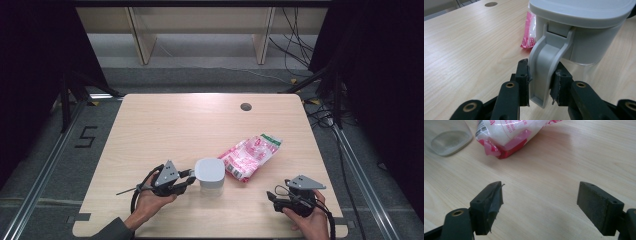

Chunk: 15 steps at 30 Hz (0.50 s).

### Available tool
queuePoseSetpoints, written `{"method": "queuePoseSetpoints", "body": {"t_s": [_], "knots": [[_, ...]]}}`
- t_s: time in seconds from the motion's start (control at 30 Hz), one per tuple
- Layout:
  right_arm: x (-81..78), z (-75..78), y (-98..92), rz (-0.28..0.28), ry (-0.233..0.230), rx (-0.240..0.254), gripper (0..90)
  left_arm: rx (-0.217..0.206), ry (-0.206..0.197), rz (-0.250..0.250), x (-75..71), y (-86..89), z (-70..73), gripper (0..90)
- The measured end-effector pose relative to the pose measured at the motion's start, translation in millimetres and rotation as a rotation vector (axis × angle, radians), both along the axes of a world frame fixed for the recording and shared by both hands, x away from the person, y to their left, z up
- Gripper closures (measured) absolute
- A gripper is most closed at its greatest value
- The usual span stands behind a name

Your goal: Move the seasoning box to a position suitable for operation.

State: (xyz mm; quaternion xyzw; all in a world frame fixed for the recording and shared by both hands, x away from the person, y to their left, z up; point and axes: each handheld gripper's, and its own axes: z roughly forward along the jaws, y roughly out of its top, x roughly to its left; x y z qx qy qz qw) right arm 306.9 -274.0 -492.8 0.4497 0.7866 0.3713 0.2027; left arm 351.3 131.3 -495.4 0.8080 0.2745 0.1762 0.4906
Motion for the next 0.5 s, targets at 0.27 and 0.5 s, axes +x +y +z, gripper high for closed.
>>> {"method": "queuePoseSetpoints", "body": {"t_s": [0.27, 0.5], "knots": [[0.2, 0.0, -0.1, 0.000, 0.001, 0.002, 21.4, -0.003, -0.009, 0.005, 8.6, 0.1, 0.7, 71.0], [0.2, -0.3, 0.2, 0.000, 0.002, -0.001, 21.4, -0.004, -0.011, -0.011, 5.4, 4.1, -1.3, 70.5]]}}
